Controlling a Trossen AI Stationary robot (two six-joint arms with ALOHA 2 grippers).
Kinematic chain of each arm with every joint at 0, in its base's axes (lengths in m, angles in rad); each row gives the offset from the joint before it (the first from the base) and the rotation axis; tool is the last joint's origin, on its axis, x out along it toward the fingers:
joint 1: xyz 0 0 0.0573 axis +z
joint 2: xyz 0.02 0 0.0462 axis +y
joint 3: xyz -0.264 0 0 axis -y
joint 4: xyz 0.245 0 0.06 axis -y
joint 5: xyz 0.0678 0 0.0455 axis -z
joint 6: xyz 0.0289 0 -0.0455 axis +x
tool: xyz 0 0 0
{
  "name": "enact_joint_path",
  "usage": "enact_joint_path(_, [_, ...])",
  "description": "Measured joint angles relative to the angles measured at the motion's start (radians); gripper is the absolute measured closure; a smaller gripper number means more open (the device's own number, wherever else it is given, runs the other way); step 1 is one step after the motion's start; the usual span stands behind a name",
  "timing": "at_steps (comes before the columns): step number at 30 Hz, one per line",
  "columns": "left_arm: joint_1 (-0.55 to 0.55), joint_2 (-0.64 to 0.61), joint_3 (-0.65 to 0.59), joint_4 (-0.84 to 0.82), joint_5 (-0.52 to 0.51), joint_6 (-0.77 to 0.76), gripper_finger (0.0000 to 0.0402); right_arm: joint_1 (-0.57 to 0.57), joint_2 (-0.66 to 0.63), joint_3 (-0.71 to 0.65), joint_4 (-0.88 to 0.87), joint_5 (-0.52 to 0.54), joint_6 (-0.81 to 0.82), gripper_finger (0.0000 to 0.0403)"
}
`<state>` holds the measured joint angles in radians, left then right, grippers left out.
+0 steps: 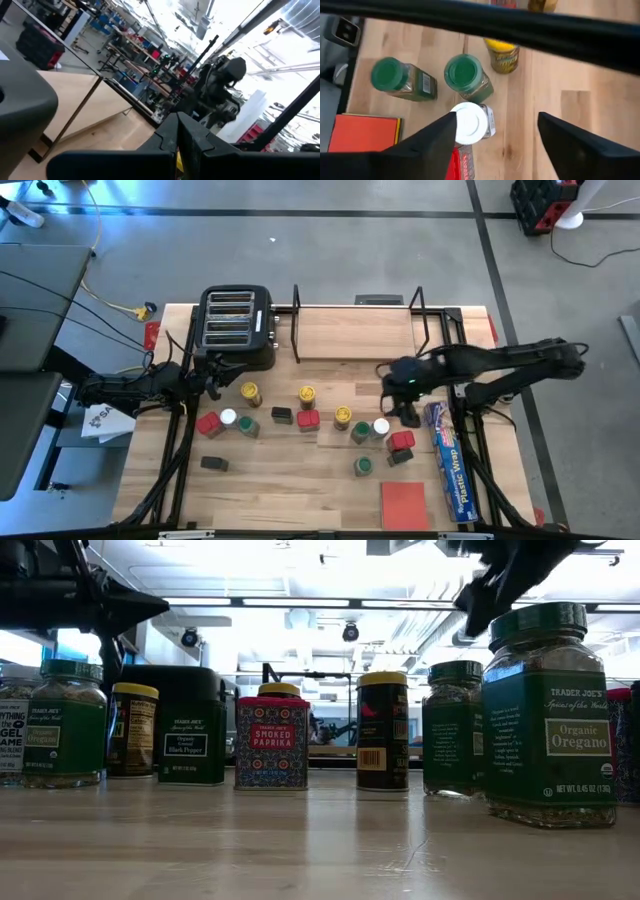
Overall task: Shelf spices
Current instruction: Put the right white seasoning bottle on the shelf
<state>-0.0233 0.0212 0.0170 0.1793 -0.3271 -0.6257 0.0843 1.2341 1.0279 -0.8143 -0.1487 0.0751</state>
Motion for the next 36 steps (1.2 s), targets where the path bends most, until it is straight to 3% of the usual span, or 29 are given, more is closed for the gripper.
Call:
enact_joint_path(12, [0.0,0.0,0.0,-0.002,0.013,0.0,0.04,0.144,0.249,0.1,-0.085,0.01,0.03,0.0107])
enact_joint_path(19, [0.0,0.0,0.0,-0.002,0.036,0.001,0.04,0.192,0.309,0.1,-0.09,0.128,0.062,0.0106])
enact_joint_path(27, [0.0,0.0,0.0,-0.003,0.064,0.0,0.04,0.194,0.348,0.1,-0.088,0.161,0.081,0.0109])
enact_joint_path(30, [0.0,0.0,0.0,-0.003,0.064,0.0,0.04,0.194,0.358,0.1,-0.087,0.164,0.078,0.0128])
enact_joint_path(36, [0.0,0.0,0.0,-0.003,0.064,0.0,0.04,0.184,0.357,0.101,-0.093,0.164,0.083,0.0211])
